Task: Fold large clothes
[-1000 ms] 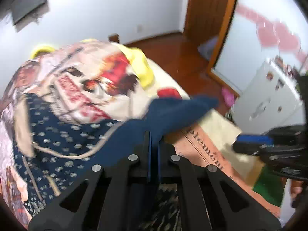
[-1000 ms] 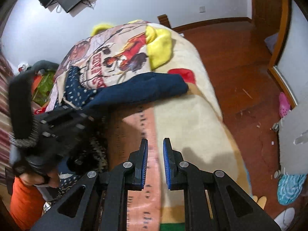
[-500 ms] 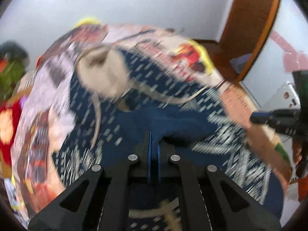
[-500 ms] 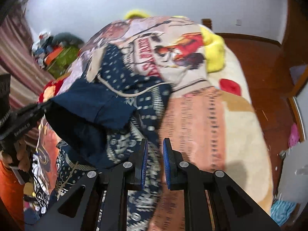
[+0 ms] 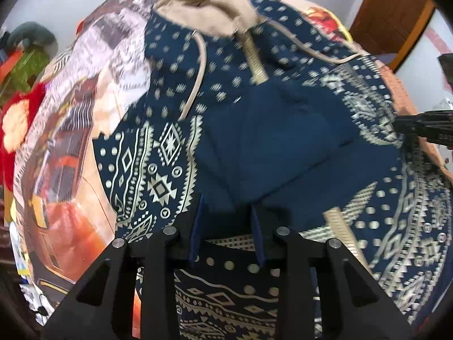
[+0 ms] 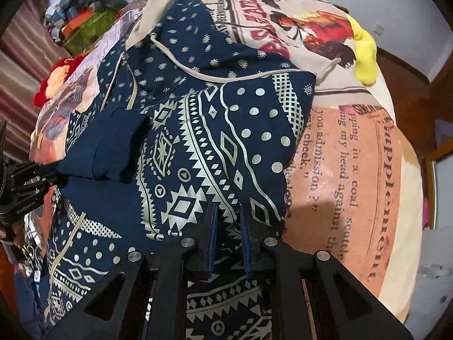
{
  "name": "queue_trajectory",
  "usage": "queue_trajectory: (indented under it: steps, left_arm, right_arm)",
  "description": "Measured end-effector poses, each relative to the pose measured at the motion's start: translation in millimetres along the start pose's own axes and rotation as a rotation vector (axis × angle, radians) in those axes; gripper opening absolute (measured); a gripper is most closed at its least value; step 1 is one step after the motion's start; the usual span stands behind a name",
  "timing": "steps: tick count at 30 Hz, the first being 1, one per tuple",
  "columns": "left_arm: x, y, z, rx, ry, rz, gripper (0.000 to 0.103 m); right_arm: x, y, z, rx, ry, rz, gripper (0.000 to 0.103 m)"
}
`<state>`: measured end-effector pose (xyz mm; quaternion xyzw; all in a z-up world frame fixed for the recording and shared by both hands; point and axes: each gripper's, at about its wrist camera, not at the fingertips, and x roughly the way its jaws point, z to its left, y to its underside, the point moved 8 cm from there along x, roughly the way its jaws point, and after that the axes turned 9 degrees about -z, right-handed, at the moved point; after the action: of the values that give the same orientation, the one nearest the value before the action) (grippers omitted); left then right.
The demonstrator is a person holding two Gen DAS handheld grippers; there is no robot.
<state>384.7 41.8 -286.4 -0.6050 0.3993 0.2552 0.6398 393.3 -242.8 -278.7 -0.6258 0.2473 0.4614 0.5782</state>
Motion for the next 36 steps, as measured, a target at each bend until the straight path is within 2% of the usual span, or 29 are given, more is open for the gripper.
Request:
queue_trajectory:
  steps: [2,4,7,11,13,16,17,20,22,23,28,32,36]
  left_arm:
    - [-12,-13,-10,0.003,0.031,-0.036,0.037]
    - [-22,-28,-24,0.016,0.049,-0.086,0.052]
    - [-27,-49,-50,0.046,0.098,-0.144,0.062]
    - [5,-57,-90,0.108,0.147,-0.074,0.063]
    - [29,-56,-103,0.110,0.139,-0.021,0.063]
    - [53,-55,-112,0.102,0.113,0.005,0.063]
    - [59,-55,-112,0.110,0.095,-0.002,0.062]
    - [61,-54,-111,0.146,0.076,-0.033,0.048]
    - [57,-56,-104,0.137,0.062,-0.058,0.021]
    - [53,-57,-96,0.117,0.055,-0.066,0.017]
    - [14,-71,-52,-0.029,0.094,-0.164,0.014]
    - [-21,-74,-9,-0.110,0.074,-0.231,0.014]
    - [-37,-57,38,-0.189,0.017,-0.237,0.014]
  right_arm:
    - [-3,0,-1,0.028,-0.005,0.015,0.012]
    - [-7,-2,-1,0.045,-0.017,0.022,0.012]
    - [-20,-13,2,0.062,-0.038,-0.023,0.012]
    - [-38,-31,6,0.062,-0.050,-0.114,0.012]
    - [-40,-37,7,0.044,-0.039,-0.143,0.012]
    - [-38,-43,6,0.011,0.010,-0.181,0.012]
    - [-36,-44,6,-0.001,0.023,-0.188,0.012]
    - [-32,-46,4,-0.020,0.028,-0.204,0.012]
    - [-31,-47,3,-0.024,0.006,-0.215,0.012]
    - [-32,-47,4,-0.027,-0.006,-0.221,0.012]
    - [-36,-53,8,-0.046,-0.030,-0.250,0.012]
    - [-38,-58,19,-0.068,-0.059,-0.277,0.012]
    - [-23,-57,29,-0.076,-0.091,-0.234,0.012]
